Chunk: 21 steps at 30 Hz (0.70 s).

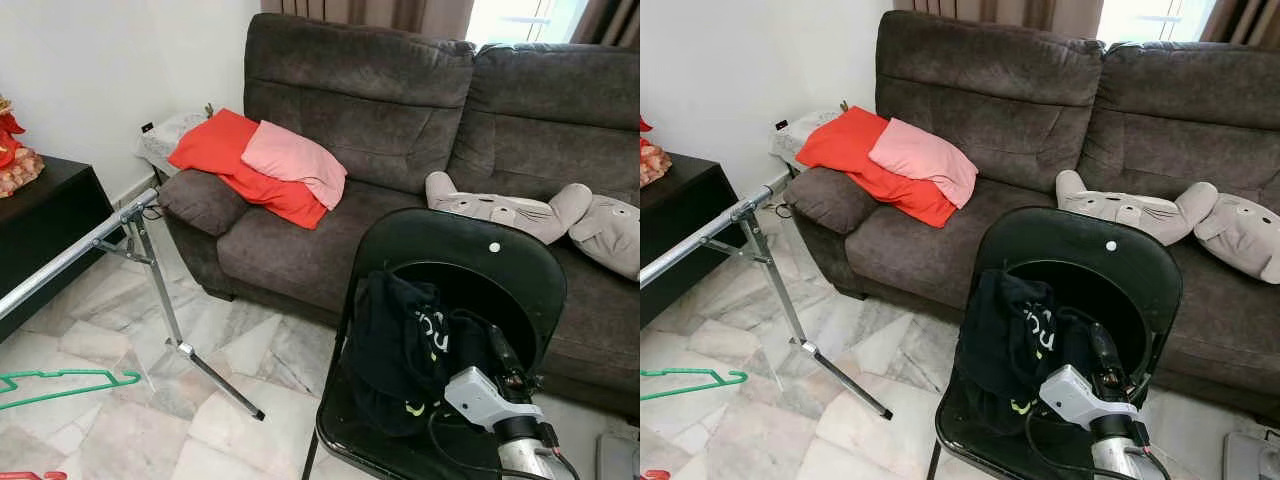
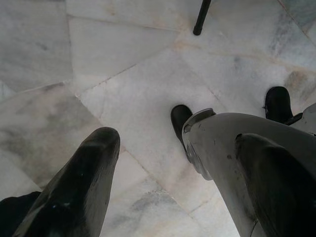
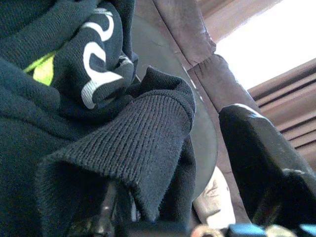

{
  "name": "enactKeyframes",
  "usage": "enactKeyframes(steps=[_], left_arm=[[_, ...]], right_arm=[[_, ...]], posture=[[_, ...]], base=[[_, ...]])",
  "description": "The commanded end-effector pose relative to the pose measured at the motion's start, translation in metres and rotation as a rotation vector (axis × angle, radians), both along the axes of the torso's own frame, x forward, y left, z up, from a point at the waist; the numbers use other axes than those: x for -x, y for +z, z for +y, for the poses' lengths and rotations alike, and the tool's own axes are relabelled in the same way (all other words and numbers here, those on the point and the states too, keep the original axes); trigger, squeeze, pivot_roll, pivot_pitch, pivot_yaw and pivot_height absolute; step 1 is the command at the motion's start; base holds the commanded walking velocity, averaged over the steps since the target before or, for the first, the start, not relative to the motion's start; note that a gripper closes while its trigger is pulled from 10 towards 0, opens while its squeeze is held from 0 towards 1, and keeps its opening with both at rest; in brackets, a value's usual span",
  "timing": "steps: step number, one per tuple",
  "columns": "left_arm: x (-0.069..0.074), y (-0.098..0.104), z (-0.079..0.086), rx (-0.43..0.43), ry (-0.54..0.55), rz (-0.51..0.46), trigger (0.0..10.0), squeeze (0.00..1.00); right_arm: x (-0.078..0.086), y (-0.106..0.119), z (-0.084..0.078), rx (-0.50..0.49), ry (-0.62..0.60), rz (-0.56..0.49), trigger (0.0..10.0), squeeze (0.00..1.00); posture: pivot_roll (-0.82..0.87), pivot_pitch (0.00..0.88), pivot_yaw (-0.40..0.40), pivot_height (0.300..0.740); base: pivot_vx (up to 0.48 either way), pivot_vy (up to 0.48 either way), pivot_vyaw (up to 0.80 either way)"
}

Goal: Hang hanger

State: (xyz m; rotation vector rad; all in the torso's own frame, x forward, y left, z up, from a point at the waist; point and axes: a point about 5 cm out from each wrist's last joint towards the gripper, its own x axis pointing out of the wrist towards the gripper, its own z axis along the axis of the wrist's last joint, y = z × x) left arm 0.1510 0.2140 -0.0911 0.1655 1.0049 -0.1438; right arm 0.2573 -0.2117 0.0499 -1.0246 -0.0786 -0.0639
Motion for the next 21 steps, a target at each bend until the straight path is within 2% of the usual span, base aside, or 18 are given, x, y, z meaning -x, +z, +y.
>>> enactKeyframes(steps=[1, 21], left_arm=[[0.0059, -0.0018, 0.0034, -0.011, -0.007, 0.023, 10.0, 0.0], [0.0058, -0.0016, 0.0044, -0.011, -0.003, 0.025, 10.0, 0.0]], right_arm=[[0.0017, -0.0011, 0.0005, -0.023, -0.005, 0.002, 0.0, 0.0], [-0.0031, 0.0014, 0.0021, -0.051, -0.019, -0.001, 0.0, 0.0]], posture=[[0.0, 0.028, 0.011, 0.74], [0.0, 0.04, 0.015, 0.74]], base=[[0.0, 0.0, 0.0], [0.0, 0.0, 0.0]])
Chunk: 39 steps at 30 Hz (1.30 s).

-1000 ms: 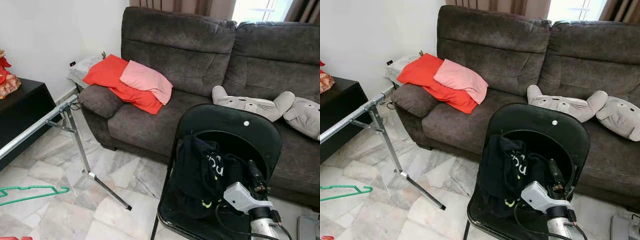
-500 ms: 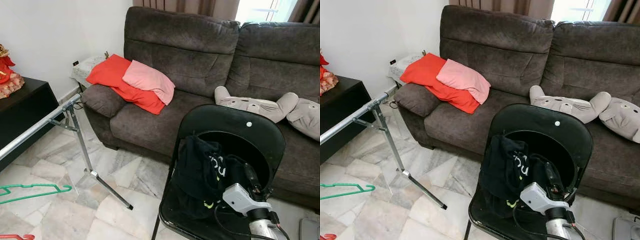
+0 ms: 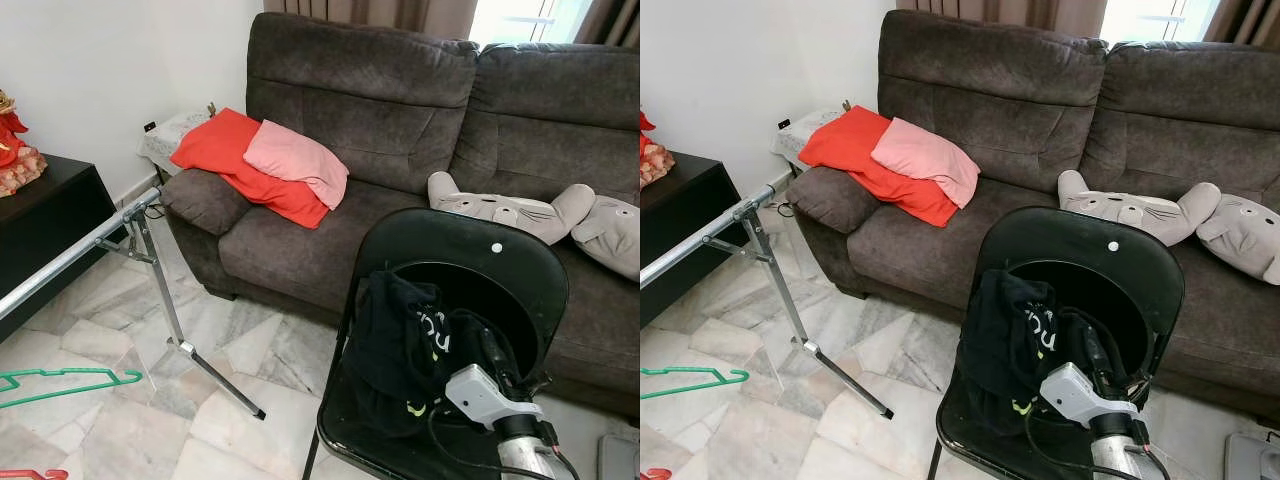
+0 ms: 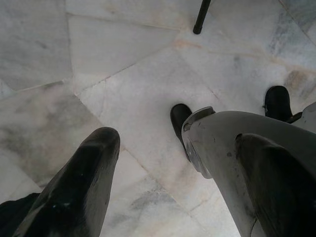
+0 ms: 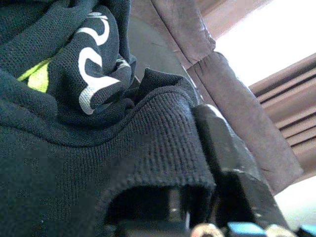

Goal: Hang hanger

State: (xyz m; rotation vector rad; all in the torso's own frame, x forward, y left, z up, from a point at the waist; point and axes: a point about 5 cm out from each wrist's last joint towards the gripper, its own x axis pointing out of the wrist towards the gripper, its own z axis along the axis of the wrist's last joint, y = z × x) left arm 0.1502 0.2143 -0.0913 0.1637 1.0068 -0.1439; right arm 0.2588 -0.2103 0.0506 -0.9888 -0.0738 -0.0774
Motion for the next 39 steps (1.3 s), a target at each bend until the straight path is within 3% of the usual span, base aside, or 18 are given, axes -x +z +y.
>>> enactKeyframes(steps=[1, 9, 12, 14, 20, 21, 23, 25, 26, 28, 33, 37, 39], left_arm=[[0.005, -0.001, 0.004, -0.013, -0.004, 0.023, 10.0, 0.0], [0.005, -0.001, 0.004, -0.014, -0.004, 0.022, 10.0, 0.0], [0.005, -0.001, 0.004, -0.016, -0.004, 0.02, 10.0, 0.0], [0.005, -0.001, 0.004, -0.016, -0.004, 0.019, 10.0, 0.0], [0.005, -0.001, 0.003, -0.019, -0.004, 0.012, 10.0, 0.0], [0.005, -0.001, 0.004, -0.024, -0.001, 0.009, 10.0, 0.0], [0.005, -0.001, 0.004, -0.032, 0.005, 0.008, 10.0, 0.0], [0.006, -0.002, 0.005, -0.031, 0.037, 0.007, 10.0, 0.0], [0.007, -0.002, 0.006, -0.025, 0.076, 0.004, 10.0, 0.0], [0.01, -0.003, 0.007, -0.015, 0.136, 0.005, 10.0, 0.0], [0.01, -0.003, 0.007, -0.021, 0.127, 0.011, 10.0, 0.0], [0.01, -0.003, 0.007, -0.021, 0.127, 0.01, 10.0, 0.0], [0.009, -0.003, 0.007, -0.018, 0.126, 0.009, 10.0, 0.0]], right_arm=[[-0.002, 0.001, 0.001, -0.022, -0.011, 0.0, 0.0, 0.0], [-0.007, 0.01, -0.005, -0.117, -0.076, -0.026, 0.0, 0.0], [-0.016, 0.026, -0.013, -0.265, -0.167, -0.081, 0.0, 0.0], [-0.017, 0.029, -0.015, -0.293, -0.184, -0.09, 0.0, 0.0], [-0.027, 0.051, -0.017, -0.732, -0.303, -0.162, 0.0, 0.0], [-0.027, 0.055, -0.016, -0.84, -0.324, -0.182, 0.0, 0.0], [-0.026, 0.058, -0.016, -0.917, -0.345, -0.199, 0.0, 0.0], [-0.024, 0.064, -0.018, -1.005, -0.364, -0.238, 3.2, 0.0], [-0.023, 0.068, -0.021, -1.033, -0.385, -0.262, 10.0, 0.0], [-0.021, 0.074, -0.028, -1.051, -0.407, -0.301, 10.0, 0.0], [-0.017, 0.087, -0.041, -1.07, -0.453, -0.371, 10.0, 0.0], [-0.018, 0.099, -0.044, -1.062, -0.444, -0.404, 10.0, 0.0], [-0.023, 0.107, -0.039, -1.03, -0.387, -0.405, 10.0, 0.0]], posture=[[0.0, 0.04, 0.016, 0.74], [0.0, 0.03, 0.015, 0.74], [0.0, 0.016, 0.017, 0.74], [0.0, 0.015, 0.017, 0.74], [0.0, 0.0, 0.012, 0.74], [0.0, 0.0, 0.012, 0.74], [0.0, 0.0, 0.013, 0.74], [0.0, 0.0, 0.014, 0.74], [0.0, 0.0, 0.016, 0.74], [0.0, 0.0, 0.018, 0.74], [-0.01, 0.0, 0.022, 0.74], [-0.01, 0.0, 0.018, 0.74], [-0.01, 0.0, 0.014, 0.74]], base=[[0.0, 0.0, 0.0], [0.0, 0.0, 0.0], [0.0, 0.0, 0.0], [0.0, 0.0, 0.0], [0.0, 0.0, 0.0], [0.0, 0.0, 0.0], [0.0, 0.0, 0.0], [0.0, 0.0, 0.0], [0.0, 0.0, 0.0], [0.0, 0.0, 0.0], [0.0, 0.0, 0.0], [0.0, 0.0, 0.0], [0.0, 0.0, 0.0]])
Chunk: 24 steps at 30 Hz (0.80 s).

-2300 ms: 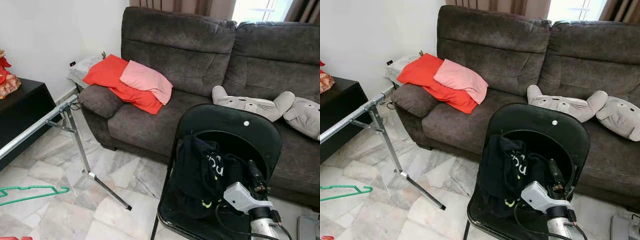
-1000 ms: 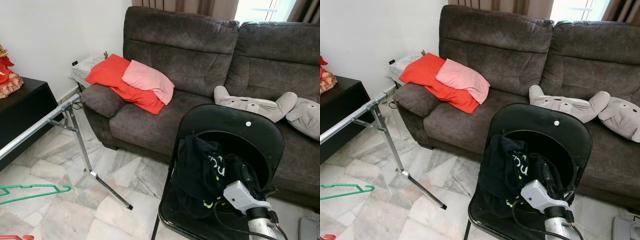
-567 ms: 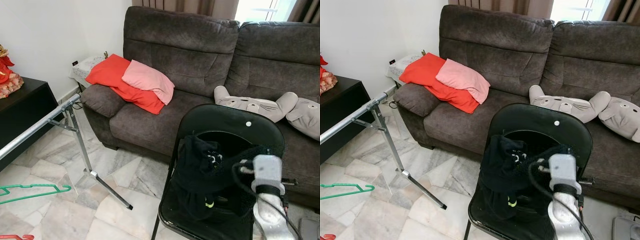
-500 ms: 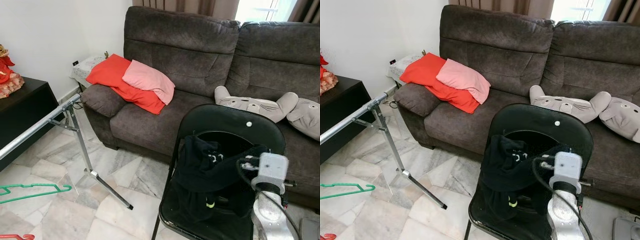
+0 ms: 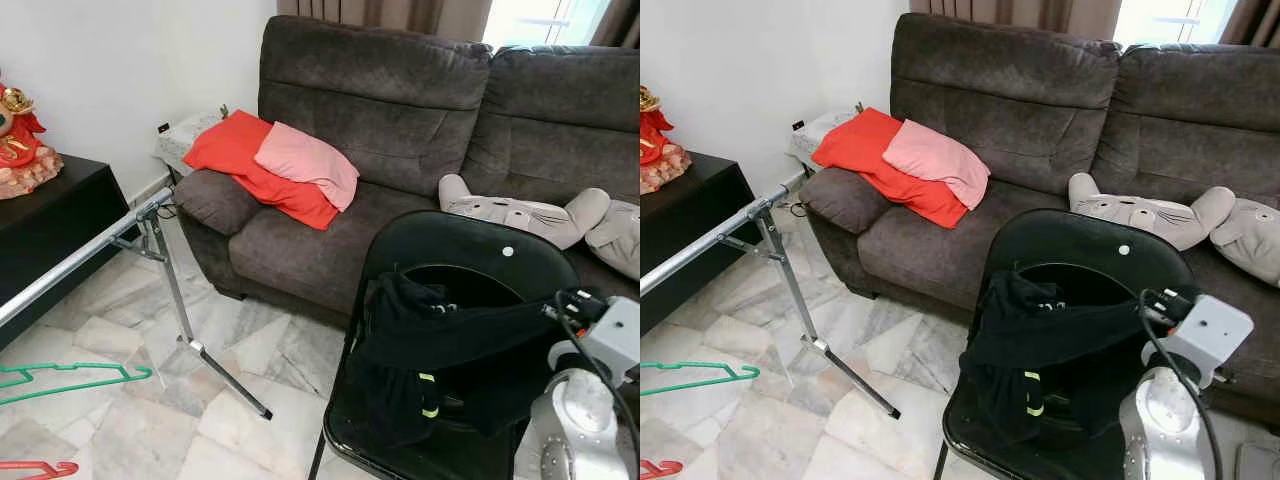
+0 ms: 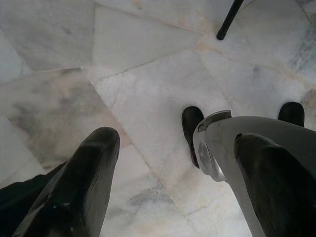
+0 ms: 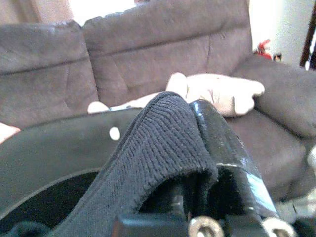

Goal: Hang hanger

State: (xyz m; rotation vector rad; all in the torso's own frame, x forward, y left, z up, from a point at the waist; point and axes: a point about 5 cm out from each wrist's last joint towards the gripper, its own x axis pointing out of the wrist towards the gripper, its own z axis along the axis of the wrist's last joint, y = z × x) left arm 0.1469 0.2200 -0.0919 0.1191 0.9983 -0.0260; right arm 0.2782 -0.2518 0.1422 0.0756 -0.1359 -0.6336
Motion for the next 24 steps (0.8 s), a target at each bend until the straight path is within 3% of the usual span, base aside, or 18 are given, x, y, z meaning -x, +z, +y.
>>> enactKeyframes(steps=[1, 5, 10, 13, 16, 24], left_arm=[[0.006, -0.002, 0.001, 0.001, 0.008, 0.024, 10.0, 0.0], [0.004, -0.002, 0.001, 0.007, 0.015, 0.02, 10.0, 0.0], [0.003, -0.001, 0.002, 0.001, 0.023, 0.019, 10.0, 0.0], [0.003, -0.001, 0.004, -0.013, 0.049, 0.016, 10.0, 0.0], [0.006, -0.002, 0.005, 0.005, 0.167, 0.002, 10.0, 0.0], [0.005, -0.002, 0.005, 0.005, 0.183, -0.009, 10.0, 0.0]], right_arm=[[-0.006, 0.017, 0.006, 0.033, 0.038, -0.048, 10.0, 0.0], [-0.013, 0.018, 0.021, 0.066, 0.094, -0.025, 10.0, 0.0], [-0.018, 0.021, 0.028, 0.051, 0.121, -0.033, 10.0, 0.0], [-0.021, 0.024, 0.029, 0.062, 0.134, -0.038, 10.0, 0.0], [-0.023, 0.025, 0.031, 0.074, 0.148, -0.034, 10.0, 0.0], [-0.024, 0.028, 0.033, 0.1, 0.173, -0.043, 10.0, 0.0]], posture=[[-0.01, 0.0, 0.013, 0.74], [0.0, 0.005, 0.013, 0.74], [0.0, 0.018, 0.02, 0.74], [0.01, 0.022, 0.023, 0.74], [0.01, 0.028, 0.02, 0.74], [0.01, 0.039, 0.022, 0.74]], base=[[0.0, 0.0, 0.0], [0.0, 0.0, 0.0], [0.0, 0.0, 0.0], [0.0, 0.0, 0.0], [0.0, 0.0, 0.0], [0.0, 0.0, 0.12]])
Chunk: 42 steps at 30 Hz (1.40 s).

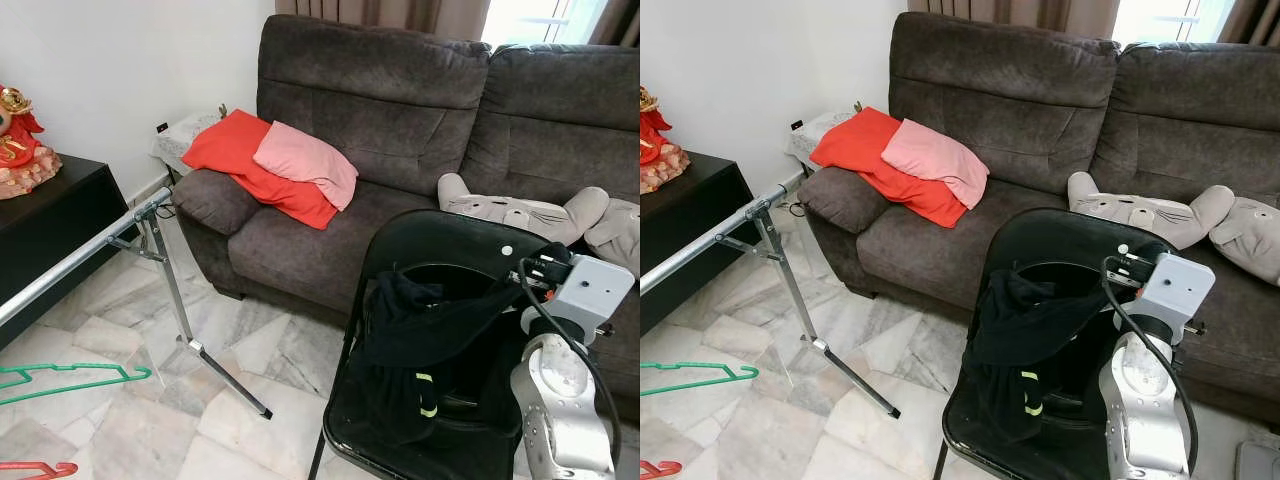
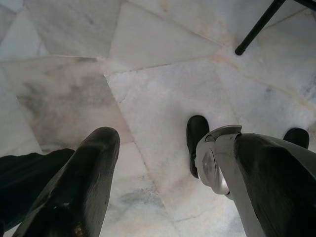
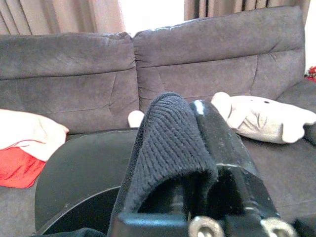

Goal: Hang hanger

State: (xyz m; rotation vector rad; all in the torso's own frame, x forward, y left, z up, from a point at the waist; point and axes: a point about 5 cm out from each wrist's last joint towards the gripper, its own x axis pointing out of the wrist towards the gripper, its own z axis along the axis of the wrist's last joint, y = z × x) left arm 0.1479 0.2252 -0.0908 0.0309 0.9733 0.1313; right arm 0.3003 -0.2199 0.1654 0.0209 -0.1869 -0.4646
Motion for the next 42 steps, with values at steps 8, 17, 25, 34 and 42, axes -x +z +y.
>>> enactKeyframes(steps=[8, 17, 25, 34, 42], left_arm=[[0.005, -0.002, -0.001, 0.013, 0.004, 0.02, 10.0, 0.0], [0.006, -0.003, -0.002, 0.02, 0.0, 0.024, 10.0, 0.0], [0.007, -0.003, -0.002, 0.023, -0.005, 0.027, 10.0, 0.0], [0.007, -0.003, -0.002, 0.026, -0.006, 0.025, 10.0, 0.0], [0.007, -0.003, -0.003, 0.036, 0.001, 0.026, 10.0, 0.0]], right_arm=[[-0.003, 0.01, 0.002, 0.076, 0.014, -0.025, 10.0, 0.0], [-0.004, 0.016, 0.003, 0.135, 0.011, -0.047, 10.0, 0.0], [-0.003, 0.029, -0.005, 0.171, -0.059, -0.089, 10.0, 0.0], [-0.008, 0.048, -0.013, 0.301, -0.137, -0.124, 10.0, 0.0], [-0.02, 0.074, 0.005, 0.45, -0.053, -0.203, 10.0, 0.0]], posture=[[0.01, 0.035, 0.018, 0.74], [0.01, 0.025, 0.017, 0.74], [0.01, 0.013, 0.019, 0.74], [0.02, 0.012, 0.014, 0.74], [0.01, 0.019, 0.014, 0.74]], base=[[0.0, 0.0, 0.76], [0.0, 0.0, 0.79], [0.0, 0.0, 0.79], [0.0, 0.0, 0.79], [0.0, 0.0, 0.25]])
